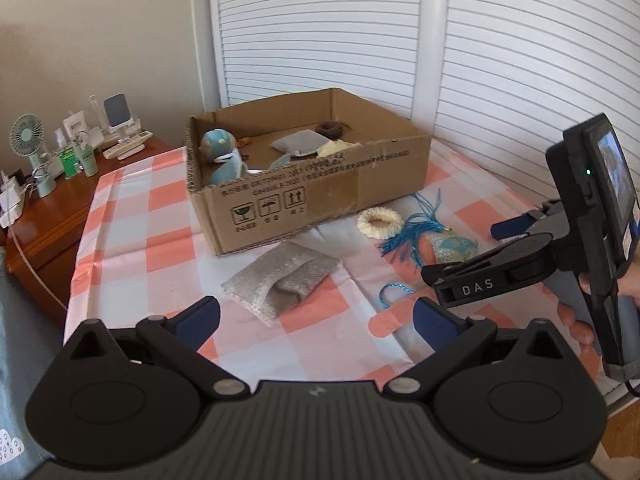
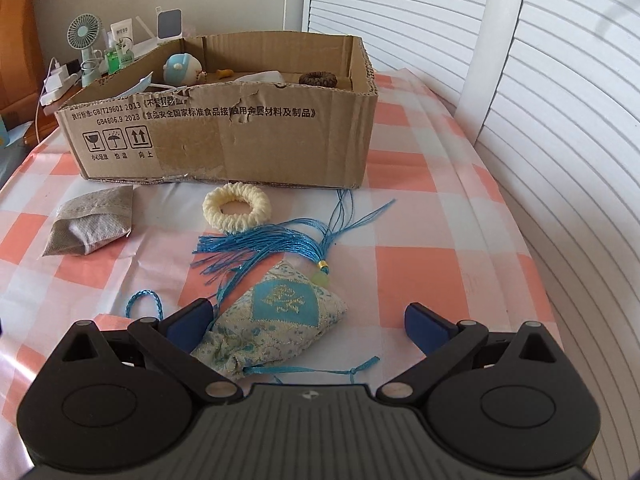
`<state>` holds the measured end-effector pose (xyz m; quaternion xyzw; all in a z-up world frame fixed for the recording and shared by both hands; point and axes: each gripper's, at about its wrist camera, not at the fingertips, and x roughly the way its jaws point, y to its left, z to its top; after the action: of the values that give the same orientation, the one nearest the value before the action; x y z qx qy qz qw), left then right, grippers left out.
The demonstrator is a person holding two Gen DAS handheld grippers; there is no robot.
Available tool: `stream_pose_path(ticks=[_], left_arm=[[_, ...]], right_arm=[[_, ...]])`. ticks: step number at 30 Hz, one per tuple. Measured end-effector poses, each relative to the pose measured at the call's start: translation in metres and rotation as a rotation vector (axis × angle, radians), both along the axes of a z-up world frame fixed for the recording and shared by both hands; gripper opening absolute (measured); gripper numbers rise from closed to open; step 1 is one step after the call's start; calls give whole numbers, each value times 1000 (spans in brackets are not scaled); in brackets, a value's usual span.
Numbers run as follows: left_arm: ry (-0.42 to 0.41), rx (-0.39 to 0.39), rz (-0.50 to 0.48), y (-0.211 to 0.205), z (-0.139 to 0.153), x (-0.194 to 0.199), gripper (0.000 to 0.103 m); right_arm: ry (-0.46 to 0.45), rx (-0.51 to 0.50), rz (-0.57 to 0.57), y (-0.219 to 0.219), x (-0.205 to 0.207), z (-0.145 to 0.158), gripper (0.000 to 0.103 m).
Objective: Organize soft objects
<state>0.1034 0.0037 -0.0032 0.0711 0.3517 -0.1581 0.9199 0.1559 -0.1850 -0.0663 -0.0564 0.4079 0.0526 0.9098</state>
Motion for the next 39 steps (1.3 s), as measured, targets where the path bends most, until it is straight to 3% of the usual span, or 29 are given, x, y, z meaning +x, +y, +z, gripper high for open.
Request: stream_pose_path(ticks=[6, 12, 16, 21, 27, 30, 35, 39], left_arm=[[65, 44, -139, -20, -27, 8, 102], [147, -4, -220, -26, -44, 19, 102], [140, -20, -292, -31, -46, 22, 98], [123, 37, -380, -40, -45, 26, 68], [95, 86, -476, -49, -41, 31, 46], [113, 69, -511, -50, -41, 37, 32], [118, 68, -513, -50, -40, 34, 18], [114, 60, -470, -40, -38, 25, 17]], right_arm=[[-8, 3, 22, -8, -2, -1, 103], [-6, 7, 34, -10, -1, -1, 103], [-4, 7, 39, -10, -1, -1, 103], [-4, 7, 47, -11, -1, -1, 103], [-5, 8, 48, -12, -1, -1, 103], [-6, 8, 48, -12, -1, -1, 103], [-7, 8, 48, -11, -1, 0, 103], [-9, 8, 48, -11, -1, -1, 103]])
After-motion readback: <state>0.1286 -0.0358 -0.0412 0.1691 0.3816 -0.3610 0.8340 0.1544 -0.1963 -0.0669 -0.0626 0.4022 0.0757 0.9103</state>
